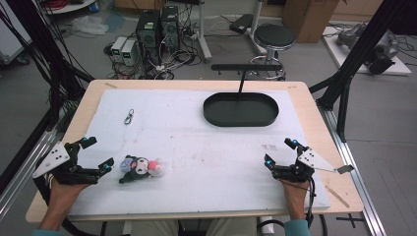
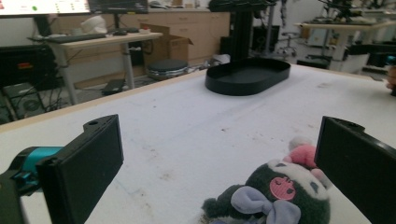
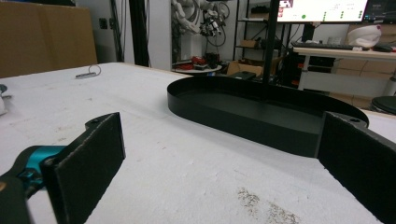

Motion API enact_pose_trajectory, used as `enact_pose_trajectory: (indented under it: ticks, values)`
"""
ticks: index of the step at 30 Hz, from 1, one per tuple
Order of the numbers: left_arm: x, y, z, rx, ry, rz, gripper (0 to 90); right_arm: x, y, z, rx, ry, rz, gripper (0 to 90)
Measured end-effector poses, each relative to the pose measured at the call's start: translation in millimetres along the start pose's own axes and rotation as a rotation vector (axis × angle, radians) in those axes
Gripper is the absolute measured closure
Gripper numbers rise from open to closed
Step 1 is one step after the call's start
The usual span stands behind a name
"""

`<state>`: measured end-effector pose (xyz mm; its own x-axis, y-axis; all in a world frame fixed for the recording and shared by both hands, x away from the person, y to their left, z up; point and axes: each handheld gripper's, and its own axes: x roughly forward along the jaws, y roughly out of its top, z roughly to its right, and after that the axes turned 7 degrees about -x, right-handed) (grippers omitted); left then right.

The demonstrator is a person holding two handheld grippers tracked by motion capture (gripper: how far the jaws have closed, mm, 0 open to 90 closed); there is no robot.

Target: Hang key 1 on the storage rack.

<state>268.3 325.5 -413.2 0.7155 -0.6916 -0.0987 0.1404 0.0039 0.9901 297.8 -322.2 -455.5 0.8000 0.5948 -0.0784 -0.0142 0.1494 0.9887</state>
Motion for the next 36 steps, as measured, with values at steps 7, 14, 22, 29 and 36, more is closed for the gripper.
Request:
enact_pose_trajectory:
  ticks: [7, 14, 22, 29, 36]
  values:
    - [9.0, 23.6, 1.2, 0.106, -0.118, -0.068, 1.7, 0.0, 0.0, 0.1, 0.004, -0.001, -0.001, 0.7]
    - [29.8, 34.7, 5.3, 0.176, -0.212, -0.216, 1.7, 0.1, 0.1, -0.5, 0.0, 0.0, -0.003, 0.7]
    - [45.5, 36.8, 1.9, 0.17, -0.282, -0.344, 1.7, 0.3, 0.1, -0.2, -0.001, -0.006, -0.003, 0.7]
    - [60.3, 35.5, 7.2, 0.208, -0.337, -0.454, 1.7, 0.3, 0.2, -0.3, -0.002, -0.006, -0.005, 0.8]
    - [75.7, 30.8, 12.8, 0.227, -0.37, -0.569, 1.7, 0.3, 0.2, -0.5, -0.001, -0.004, -0.007, 0.8]
